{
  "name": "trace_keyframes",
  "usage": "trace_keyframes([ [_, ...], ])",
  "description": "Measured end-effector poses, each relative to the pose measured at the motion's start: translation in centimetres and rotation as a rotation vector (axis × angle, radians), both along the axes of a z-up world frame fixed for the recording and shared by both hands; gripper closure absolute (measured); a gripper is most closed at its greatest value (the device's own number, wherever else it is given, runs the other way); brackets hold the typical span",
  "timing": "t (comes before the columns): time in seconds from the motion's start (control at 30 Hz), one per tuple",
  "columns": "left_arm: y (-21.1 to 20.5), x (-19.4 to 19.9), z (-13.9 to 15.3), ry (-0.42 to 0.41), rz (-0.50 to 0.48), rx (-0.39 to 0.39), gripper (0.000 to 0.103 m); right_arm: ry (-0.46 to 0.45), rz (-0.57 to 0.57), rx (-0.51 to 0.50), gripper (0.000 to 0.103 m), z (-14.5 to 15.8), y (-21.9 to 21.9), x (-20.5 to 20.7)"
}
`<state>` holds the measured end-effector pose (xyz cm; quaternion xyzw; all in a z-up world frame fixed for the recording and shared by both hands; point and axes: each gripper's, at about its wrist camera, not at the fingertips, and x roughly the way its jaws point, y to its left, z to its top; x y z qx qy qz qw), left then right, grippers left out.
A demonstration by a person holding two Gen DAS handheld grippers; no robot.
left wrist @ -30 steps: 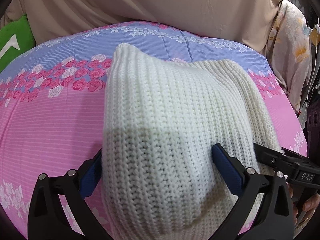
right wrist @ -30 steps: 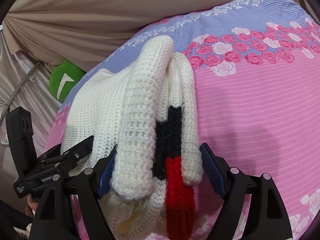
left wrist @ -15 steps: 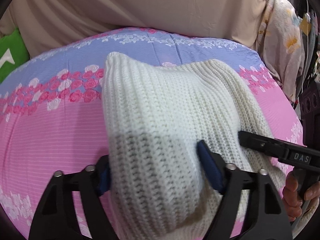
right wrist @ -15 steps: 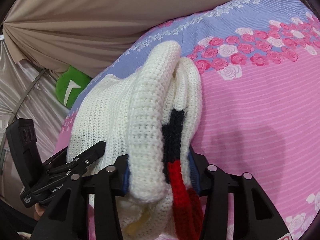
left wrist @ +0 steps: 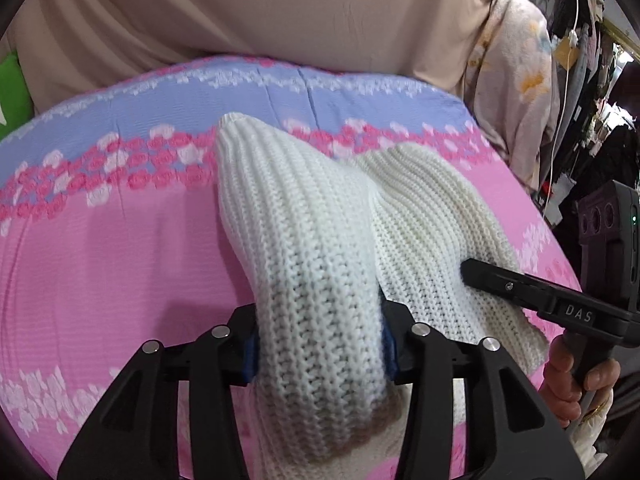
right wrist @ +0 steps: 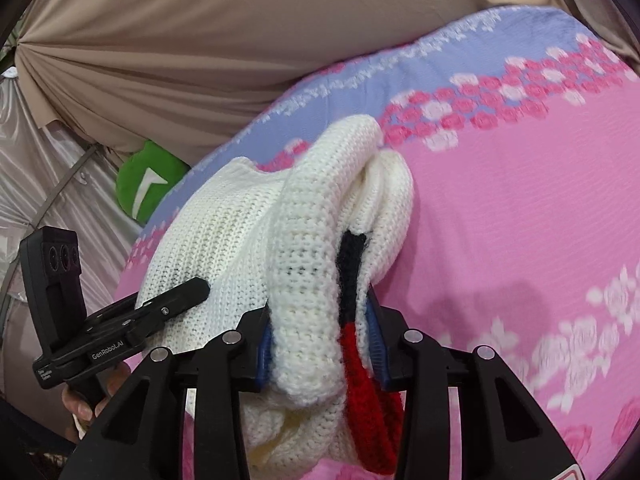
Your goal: Fold small clothes
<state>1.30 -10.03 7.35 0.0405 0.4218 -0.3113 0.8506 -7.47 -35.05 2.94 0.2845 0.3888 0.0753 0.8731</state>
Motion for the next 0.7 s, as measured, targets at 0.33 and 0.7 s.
trace_keyframes([
  [0.33,0.4,2.2,-3.5,0.083,0.018,-0.069,0.022,0.057,-0.025,0.077,0.047,-3.4,-0.9,0.7],
  [0.7,2.6,0.9,4.3,-0.058,-0.06,-0.185,0.061,-0.19,0.003,-0.115,0.068,6.8,2.8,-0.5],
])
